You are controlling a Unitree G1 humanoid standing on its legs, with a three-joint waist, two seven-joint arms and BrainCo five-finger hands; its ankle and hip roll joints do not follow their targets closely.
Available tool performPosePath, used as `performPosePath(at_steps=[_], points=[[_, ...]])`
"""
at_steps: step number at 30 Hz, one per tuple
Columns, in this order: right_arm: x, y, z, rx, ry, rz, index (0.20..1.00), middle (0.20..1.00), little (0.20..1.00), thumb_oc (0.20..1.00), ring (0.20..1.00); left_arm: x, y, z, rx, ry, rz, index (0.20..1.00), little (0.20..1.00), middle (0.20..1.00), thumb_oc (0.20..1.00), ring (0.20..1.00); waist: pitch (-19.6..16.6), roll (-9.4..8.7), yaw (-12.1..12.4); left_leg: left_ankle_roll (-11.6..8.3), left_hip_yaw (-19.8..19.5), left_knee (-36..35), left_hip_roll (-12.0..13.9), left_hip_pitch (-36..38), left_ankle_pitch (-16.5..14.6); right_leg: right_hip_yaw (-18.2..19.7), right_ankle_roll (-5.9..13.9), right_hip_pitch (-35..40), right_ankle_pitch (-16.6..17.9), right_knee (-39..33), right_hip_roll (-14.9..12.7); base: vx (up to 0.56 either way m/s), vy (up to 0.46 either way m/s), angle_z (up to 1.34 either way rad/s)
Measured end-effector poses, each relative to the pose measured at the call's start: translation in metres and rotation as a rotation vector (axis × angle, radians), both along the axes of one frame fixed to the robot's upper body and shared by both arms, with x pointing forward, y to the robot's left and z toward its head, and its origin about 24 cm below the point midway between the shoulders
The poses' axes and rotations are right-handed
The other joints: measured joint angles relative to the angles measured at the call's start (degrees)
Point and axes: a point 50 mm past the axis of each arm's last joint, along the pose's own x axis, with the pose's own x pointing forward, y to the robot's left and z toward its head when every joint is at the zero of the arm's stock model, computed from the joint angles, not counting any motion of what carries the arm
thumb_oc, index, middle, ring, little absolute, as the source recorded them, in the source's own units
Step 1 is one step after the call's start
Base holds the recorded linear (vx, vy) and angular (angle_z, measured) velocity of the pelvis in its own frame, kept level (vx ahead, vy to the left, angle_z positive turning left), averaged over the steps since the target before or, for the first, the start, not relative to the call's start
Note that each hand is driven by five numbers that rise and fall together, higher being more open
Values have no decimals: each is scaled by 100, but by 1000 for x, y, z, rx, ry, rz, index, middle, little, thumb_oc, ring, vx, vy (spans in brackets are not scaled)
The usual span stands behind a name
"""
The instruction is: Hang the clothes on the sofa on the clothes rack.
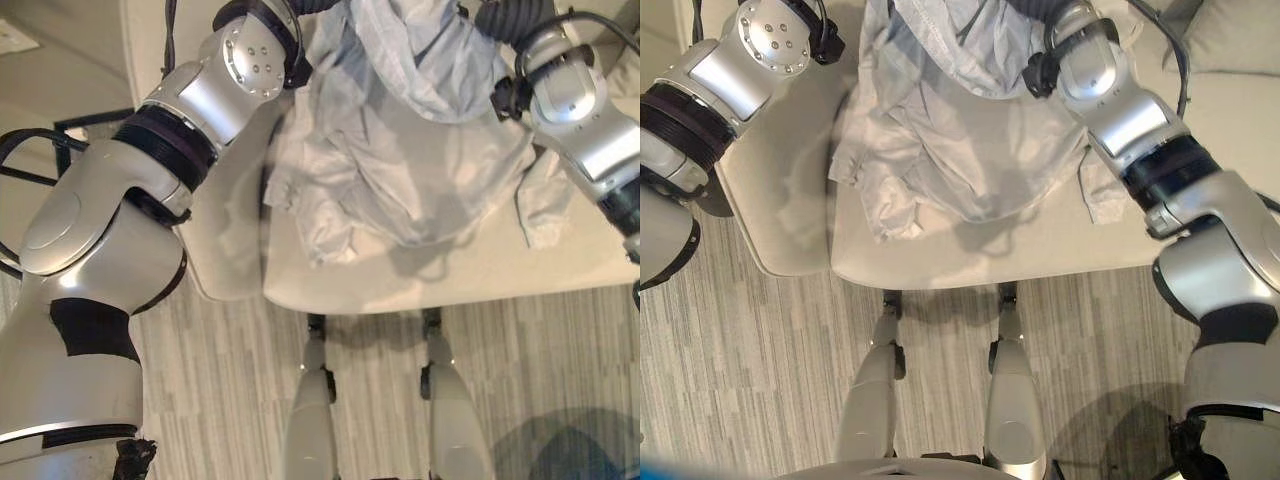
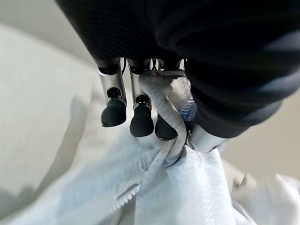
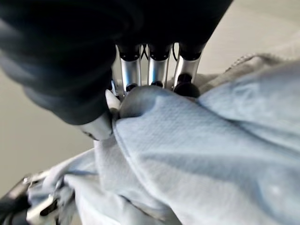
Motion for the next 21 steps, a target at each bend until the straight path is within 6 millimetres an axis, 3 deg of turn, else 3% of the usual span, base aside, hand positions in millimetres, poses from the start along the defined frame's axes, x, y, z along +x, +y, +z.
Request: performPosePath(at_steps=[6, 9, 15, 17, 21], points=[[-10, -14, -2, 65, -60, -1, 200, 200, 200, 200, 200, -15, 2, 12, -4, -69, -63, 200, 200, 200, 200, 200, 0, -2, 26, -28, -131, -28, -13, 354, -58, -161, 8, 497, -37, -119, -10, 38, 26, 11], [-18, -30, -2, 98, -88, -22, 200, 200, 200, 200, 200, -25, 2, 15, -24, -102, -117, 200, 200, 200, 200, 200, -1, -6, 114, -46, -187, -6, -21, 587, -77, -239, -1, 788, -76, -120, -14, 55, 30, 12], [-32, -50, 4, 107, -156, -69, 200, 200, 200, 200, 200, -38, 21, 18, -68, -145, -134, 200, 200, 200, 200, 200, -26, -65, 210, -66, -326, 18, 3, 995, -207, -432, -29, 1323, -200, -129, 8, 62, 47, 13], [-33, -55, 0, 109, -154, -87, 200, 200, 200, 200, 200, -37, 31, 11, -80, -134, -122, 200, 200, 200, 200, 200, -281, -205, 288, -75, -317, 38, 33, 1020, -327, -503, -41, 1405, -336, -132, 20, 88, 118, 16], [-42, -55, 12, 109, -207, -69, 200, 200, 200, 200, 200, -52, 48, 17, -89, -178, -123, 200, 200, 200, 200, 200, -388, -439, 416, -48, -321, 66, 23, 1069, -323, -616, -47, 1542, -333, -130, -3, 84, 127, 12]])
